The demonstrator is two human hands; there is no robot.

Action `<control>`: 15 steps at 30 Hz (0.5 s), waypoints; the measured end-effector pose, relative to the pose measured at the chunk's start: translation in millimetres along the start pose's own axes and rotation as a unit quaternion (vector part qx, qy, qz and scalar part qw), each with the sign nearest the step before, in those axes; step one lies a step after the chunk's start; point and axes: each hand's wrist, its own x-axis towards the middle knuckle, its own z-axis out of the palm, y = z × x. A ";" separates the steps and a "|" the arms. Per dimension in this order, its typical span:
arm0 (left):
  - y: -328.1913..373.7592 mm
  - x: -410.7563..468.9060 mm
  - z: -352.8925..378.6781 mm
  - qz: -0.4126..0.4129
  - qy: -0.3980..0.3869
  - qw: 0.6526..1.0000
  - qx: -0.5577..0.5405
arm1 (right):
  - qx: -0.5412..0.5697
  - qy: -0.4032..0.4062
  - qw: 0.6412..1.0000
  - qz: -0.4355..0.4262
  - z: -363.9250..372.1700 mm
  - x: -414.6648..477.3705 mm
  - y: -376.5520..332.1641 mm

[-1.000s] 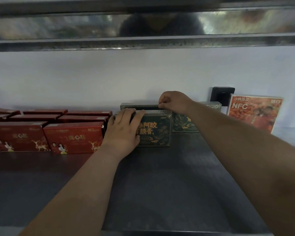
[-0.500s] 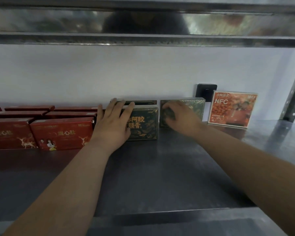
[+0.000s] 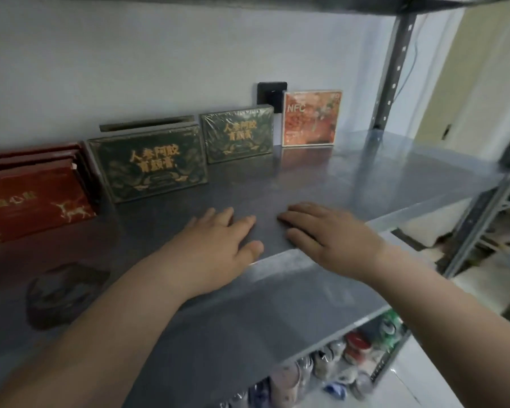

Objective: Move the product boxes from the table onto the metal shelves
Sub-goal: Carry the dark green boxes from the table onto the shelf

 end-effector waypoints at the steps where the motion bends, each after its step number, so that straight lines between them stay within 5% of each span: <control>1: 9.7 -3.0 5.0 0.013 0.000 1.000 0.017 | -0.011 0.018 1.000 0.008 4.2 -17.6 -2.7; 9: 95.8 -48.1 77.5 0.245 0.170 0.955 0.014 | 0.002 0.054 0.992 0.114 59.9 -191.8 -5.3; 15: 193.5 -88.4 182.0 0.329 0.027 0.943 -0.046 | 0.042 -0.069 0.961 0.264 106.1 -340.7 -6.9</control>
